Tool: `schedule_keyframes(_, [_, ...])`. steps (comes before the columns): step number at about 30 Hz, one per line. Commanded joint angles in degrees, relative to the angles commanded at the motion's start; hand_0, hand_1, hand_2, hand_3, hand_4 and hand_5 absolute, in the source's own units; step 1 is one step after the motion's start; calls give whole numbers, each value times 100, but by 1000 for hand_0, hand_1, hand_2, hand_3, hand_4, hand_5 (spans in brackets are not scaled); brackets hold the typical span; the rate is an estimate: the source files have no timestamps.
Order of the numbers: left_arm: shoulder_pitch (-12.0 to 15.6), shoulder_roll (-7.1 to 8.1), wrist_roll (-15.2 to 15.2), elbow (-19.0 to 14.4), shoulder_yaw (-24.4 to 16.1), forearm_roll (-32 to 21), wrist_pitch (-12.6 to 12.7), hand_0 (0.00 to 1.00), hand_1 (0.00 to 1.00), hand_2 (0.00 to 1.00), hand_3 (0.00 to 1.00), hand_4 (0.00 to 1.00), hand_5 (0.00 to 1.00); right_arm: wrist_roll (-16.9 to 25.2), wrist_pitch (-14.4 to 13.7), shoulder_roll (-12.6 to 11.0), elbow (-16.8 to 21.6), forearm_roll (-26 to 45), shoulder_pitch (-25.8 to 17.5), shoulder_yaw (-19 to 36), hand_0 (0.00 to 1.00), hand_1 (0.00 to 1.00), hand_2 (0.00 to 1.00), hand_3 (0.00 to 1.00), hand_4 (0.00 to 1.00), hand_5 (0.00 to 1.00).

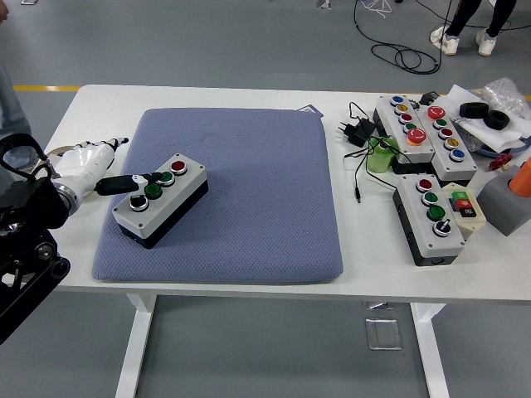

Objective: Pick up the button,place it on the desk,press the button,press the button

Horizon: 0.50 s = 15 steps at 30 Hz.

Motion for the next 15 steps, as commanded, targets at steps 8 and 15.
schedule_keyframes(8, [33, 2, 76, -170, 57, -318, -68, 981, 998, 998, 998, 998, 998, 5, -6, -1, 0, 15, 5, -4, 639, 473, 610, 565, 305, 241])
schedule_keyframes(15, [53, -66, 137, -129, 225, -365, 81, 975, 998, 998, 998, 998, 998, 5, -5, -9, 0, 23, 19, -19, 639, 471, 609, 565, 305, 242])
